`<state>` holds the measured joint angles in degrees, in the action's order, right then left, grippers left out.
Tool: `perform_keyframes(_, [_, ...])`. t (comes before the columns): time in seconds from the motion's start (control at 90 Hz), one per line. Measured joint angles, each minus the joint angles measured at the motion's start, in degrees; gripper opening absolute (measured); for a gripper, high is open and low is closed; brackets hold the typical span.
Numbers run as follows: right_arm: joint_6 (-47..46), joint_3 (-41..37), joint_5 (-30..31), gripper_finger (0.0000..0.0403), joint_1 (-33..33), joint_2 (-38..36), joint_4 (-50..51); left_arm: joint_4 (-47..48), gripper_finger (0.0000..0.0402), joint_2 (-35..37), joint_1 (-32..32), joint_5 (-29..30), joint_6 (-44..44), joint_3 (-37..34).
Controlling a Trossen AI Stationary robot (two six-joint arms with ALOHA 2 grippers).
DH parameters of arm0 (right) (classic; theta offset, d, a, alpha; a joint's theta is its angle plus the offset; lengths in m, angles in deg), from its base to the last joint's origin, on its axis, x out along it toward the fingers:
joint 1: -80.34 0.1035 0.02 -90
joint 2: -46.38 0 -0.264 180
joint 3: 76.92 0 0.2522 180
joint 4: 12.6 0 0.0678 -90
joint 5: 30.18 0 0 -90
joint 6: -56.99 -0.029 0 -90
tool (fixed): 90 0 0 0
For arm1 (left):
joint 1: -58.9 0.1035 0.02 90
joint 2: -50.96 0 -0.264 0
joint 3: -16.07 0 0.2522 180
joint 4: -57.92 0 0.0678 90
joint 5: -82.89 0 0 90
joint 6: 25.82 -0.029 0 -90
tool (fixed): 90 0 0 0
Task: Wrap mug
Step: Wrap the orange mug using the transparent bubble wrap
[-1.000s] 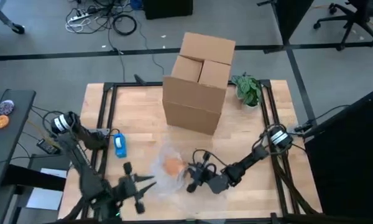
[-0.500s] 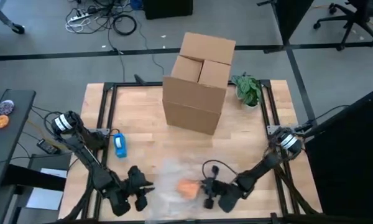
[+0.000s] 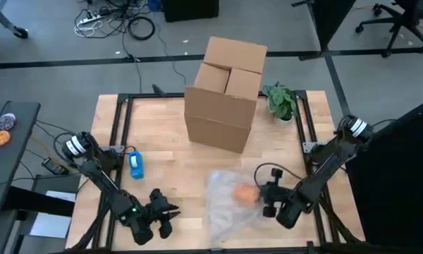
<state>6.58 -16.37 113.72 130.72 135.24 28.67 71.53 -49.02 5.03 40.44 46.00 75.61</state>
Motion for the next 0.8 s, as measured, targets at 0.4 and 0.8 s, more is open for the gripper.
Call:
perform_keyframes(0.4, [27.71,0.04,10.59,0.0000,-6.49,9.81,-40.97,-31.97,0.0080,-19.01,11.27,2.57,-21.81,6.31])
perform_keyframes(0.8, [54.24,0.20,17.12,0.0000,-9.20,7.81,-55.40,-40.98,0.0080,-26.07,25.06,-8.41,-35.45,15.65])
